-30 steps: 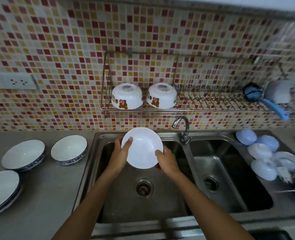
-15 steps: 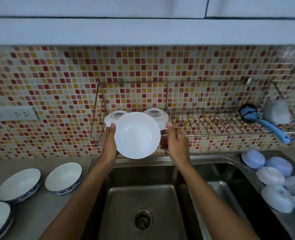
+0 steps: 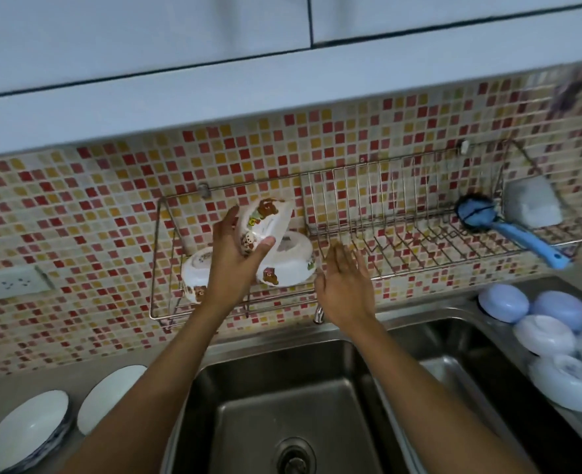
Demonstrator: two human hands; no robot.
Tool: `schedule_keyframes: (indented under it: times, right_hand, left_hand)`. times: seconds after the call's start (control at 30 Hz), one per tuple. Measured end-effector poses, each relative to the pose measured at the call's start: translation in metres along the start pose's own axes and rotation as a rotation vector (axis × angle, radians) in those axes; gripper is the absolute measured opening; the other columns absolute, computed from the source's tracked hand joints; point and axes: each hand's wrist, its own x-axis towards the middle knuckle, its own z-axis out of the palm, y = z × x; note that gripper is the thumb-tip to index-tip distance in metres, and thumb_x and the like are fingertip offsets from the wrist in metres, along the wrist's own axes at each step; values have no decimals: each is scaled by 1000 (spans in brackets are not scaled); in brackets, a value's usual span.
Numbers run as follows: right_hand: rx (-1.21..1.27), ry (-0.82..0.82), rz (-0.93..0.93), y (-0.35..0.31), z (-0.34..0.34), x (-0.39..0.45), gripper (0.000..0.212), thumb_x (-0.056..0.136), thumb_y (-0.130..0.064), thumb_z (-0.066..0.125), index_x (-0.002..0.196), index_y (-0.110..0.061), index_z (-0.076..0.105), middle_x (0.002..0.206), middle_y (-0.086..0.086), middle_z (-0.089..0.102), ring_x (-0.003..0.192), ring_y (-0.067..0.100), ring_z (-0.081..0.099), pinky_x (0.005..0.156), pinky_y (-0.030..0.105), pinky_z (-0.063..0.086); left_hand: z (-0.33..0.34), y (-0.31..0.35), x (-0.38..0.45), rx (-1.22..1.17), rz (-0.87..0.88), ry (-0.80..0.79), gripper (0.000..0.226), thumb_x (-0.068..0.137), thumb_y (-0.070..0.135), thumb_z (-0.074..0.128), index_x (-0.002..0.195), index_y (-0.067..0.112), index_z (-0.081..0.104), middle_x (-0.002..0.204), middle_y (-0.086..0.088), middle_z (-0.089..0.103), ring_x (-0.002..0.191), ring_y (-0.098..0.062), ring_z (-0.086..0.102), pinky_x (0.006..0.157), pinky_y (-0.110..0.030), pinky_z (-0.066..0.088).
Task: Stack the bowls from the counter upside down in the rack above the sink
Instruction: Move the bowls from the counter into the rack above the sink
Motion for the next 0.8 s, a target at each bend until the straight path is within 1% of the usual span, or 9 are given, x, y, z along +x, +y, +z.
schedule_keyframes:
  times: [0.07,0.1,0.17,0.27,0.33,0.43,0.57,0.67,0.8]
  right_hand:
    - [-28,0,-4,1,3,0,68,94,-42,9,146,-3,31,152,14,36,143,24,28,121,39,3]
    - [-29,8,-4,1,4,-1,69,93,-42,8,145,-3,33,150,15,37,143,24,31,121,39,4]
    - [-31,26,3,0,5,-1,69,93,-42,12,143,-2,36,148,16,41,141,25,34,120,39,6]
    - [-42,26,15,-2,5,-1,68,93,-41,16,141,0,41,144,17,45,138,26,39,119,41,7]
    - [-52,24,21,-2,3,-2,66,93,-40,18,138,0,45,142,17,48,136,26,42,118,41,8]
    - [-46,19,38,-3,2,-2,64,92,-39,22,136,0,48,139,17,52,132,26,47,115,40,13]
    - [-39,30,50,-4,2,-2,61,91,-37,26,133,0,52,135,16,56,126,25,53,113,37,22]
    - [-46,39,50,-4,3,-2,60,90,-35,29,133,0,52,135,16,56,125,25,54,113,37,26]
    - [-57,51,44,-4,4,-2,59,91,-35,30,132,0,53,135,17,56,126,25,54,113,38,28]
  left_hand:
    - [10,-7,8,205,121,-35,79,82,43,66,145,22,25,147,-7,30,130,-12,33,105,-27,35]
    - [14,-12,11,267,170,-68,81,81,44,67,146,22,24,146,-7,30,132,-17,33,107,-29,35]
    - [21,-21,18,314,230,-137,83,81,42,69,148,24,23,148,-6,30,135,-21,30,111,-35,34]
    - [29,-35,27,411,285,-227,86,80,43,68,149,19,22,152,-8,28,139,-25,27,113,-43,31]
    - [34,-44,29,475,295,-261,86,80,42,68,149,17,22,153,-9,27,140,-27,25,114,-44,30]
    - [40,-50,29,493,306,-281,86,79,37,71,148,17,24,153,-10,28,140,-28,25,115,-42,28]
    - [44,-57,27,505,304,-330,88,79,32,73,149,17,22,154,-9,27,141,-27,24,116,-41,25]
    - [44,-65,25,498,282,-360,89,77,33,74,148,17,23,153,-8,28,141,-26,25,116,-41,27]
    - [43,-69,25,470,272,-362,88,76,36,75,148,17,26,152,-7,31,140,-25,27,115,-39,28]
